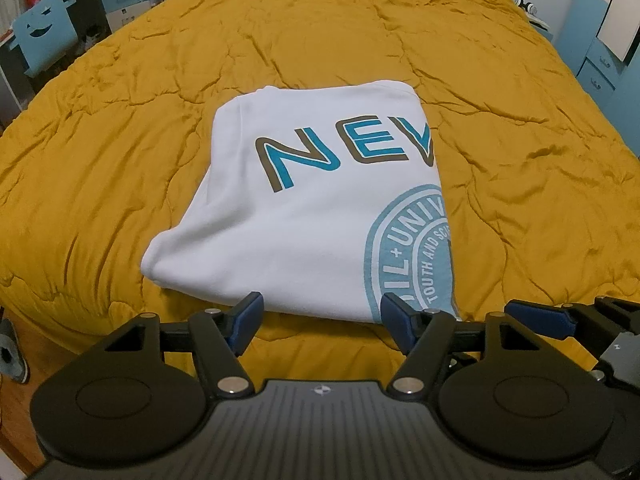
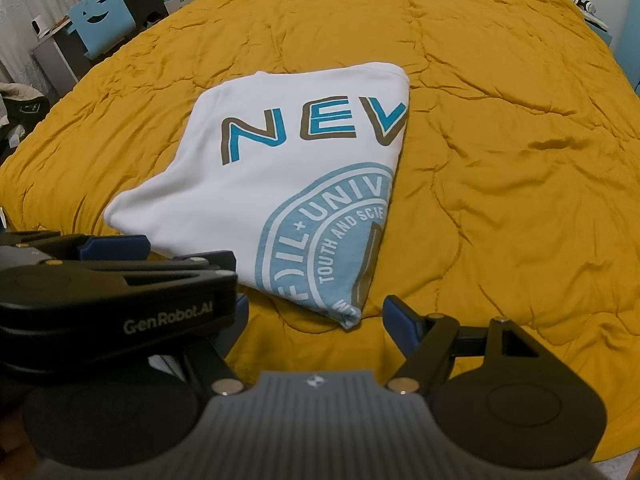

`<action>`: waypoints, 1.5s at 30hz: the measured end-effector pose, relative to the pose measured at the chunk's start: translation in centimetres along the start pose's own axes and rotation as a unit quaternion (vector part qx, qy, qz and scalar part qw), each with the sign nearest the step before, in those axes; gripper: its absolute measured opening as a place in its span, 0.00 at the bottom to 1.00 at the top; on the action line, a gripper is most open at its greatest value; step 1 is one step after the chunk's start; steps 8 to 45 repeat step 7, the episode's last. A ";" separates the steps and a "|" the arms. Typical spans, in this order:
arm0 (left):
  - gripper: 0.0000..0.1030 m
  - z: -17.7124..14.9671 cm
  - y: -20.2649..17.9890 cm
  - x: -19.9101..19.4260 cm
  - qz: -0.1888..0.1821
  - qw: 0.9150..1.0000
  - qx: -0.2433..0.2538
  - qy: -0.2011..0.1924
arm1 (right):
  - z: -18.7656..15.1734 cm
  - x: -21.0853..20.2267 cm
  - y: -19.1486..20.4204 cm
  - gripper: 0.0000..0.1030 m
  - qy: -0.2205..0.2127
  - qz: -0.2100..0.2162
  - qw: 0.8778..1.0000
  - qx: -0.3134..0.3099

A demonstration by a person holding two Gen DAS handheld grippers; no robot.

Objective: Fold small clothes

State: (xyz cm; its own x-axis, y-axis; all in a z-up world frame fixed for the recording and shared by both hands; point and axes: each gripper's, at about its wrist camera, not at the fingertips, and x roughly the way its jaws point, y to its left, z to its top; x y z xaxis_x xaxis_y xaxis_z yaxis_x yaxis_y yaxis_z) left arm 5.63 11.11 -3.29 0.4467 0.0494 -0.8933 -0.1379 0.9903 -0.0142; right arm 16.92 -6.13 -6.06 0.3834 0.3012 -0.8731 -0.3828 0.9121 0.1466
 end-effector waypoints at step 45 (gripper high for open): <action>0.75 -0.1 -0.1 0.0 0.005 1.000 0.008 -0.001 | -0.1 0.0 0.1 0.68 0.001 0.000 1.000 -0.002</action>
